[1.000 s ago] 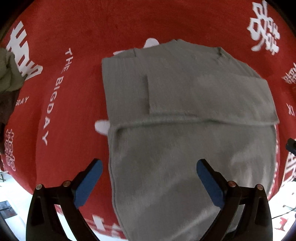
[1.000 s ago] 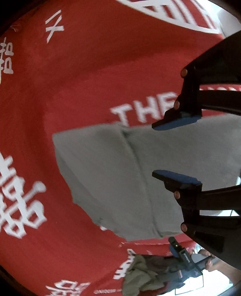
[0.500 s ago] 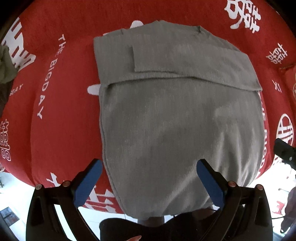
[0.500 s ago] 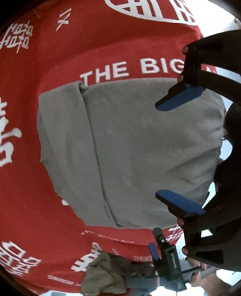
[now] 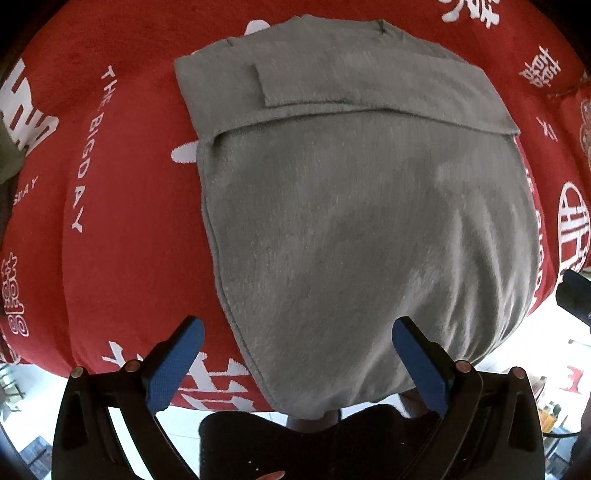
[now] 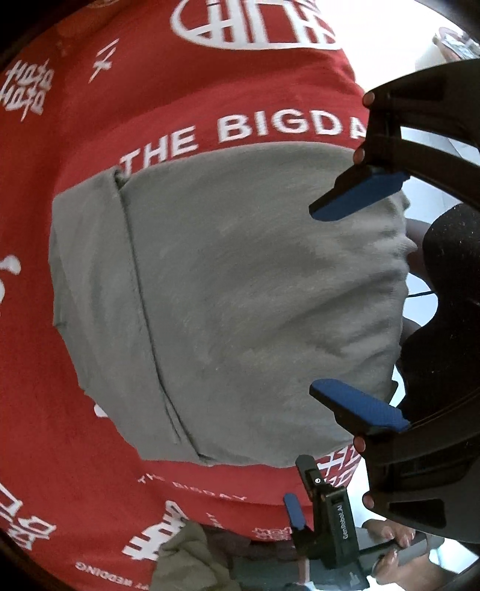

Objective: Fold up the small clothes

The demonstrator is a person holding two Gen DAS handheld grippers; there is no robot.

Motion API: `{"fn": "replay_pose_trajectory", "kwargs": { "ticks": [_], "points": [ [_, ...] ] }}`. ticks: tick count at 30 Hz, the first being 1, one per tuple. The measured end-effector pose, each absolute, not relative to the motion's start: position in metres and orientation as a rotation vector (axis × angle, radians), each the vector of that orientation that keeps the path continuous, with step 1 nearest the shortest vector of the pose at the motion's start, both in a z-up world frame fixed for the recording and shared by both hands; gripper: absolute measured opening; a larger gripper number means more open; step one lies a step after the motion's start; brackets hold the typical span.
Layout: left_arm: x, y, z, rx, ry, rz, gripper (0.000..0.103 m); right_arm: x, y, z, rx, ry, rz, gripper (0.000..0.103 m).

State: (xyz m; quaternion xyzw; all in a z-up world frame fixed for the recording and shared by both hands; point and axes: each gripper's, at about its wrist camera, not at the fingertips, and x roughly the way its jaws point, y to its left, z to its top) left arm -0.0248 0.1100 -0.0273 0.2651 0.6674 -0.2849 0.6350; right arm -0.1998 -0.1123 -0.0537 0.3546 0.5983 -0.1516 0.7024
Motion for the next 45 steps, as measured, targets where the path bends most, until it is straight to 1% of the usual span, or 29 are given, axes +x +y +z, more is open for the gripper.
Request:
{"fn": "replay_pose_trajectory", "kwargs": {
  "ticks": [10,18,25,27,29,32,35,40,45],
  "points": [
    [-0.046,0.116,-0.032,0.58,1.516,-0.556,0.102,-0.223,-0.126,-0.069,0.833,1.374,-0.307,0.089],
    [-0.089,0.11,-0.04,0.583,1.487,-0.427,0.102,-0.265,-0.157,-0.086,0.858,1.372,-0.22,0.089],
    [-0.123,0.098,-0.039,0.512,1.503,-0.429,0.102,-0.3,-0.169,-0.095,0.842,1.386,-0.11,0.089],
    [-0.125,0.104,-0.041,0.474,1.513,-0.449,0.102,-0.308,-0.167,-0.102,0.849,1.398,-0.077,0.089],
    [-0.126,0.118,-0.042,0.409,1.529,-0.494,0.102,-0.314,-0.163,-0.111,0.871,1.412,-0.039,0.084],
    [-0.128,0.144,-0.047,0.363,1.538,-0.543,0.102,-0.323,-0.154,-0.13,0.959,1.422,0.033,0.079],
    [-0.125,0.17,-0.061,0.363,1.55,-0.58,0.102,-0.335,-0.142,-0.153,1.001,1.437,0.062,0.079],
    [-0.123,0.198,-0.094,0.392,1.58,-0.647,0.102,-0.35,-0.126,-0.189,0.984,1.47,0.025,0.079],
    [-0.12,0.201,-0.106,0.356,1.577,-0.721,0.102,-0.351,-0.125,-0.195,0.989,1.406,0.011,0.079]
  ]
}}
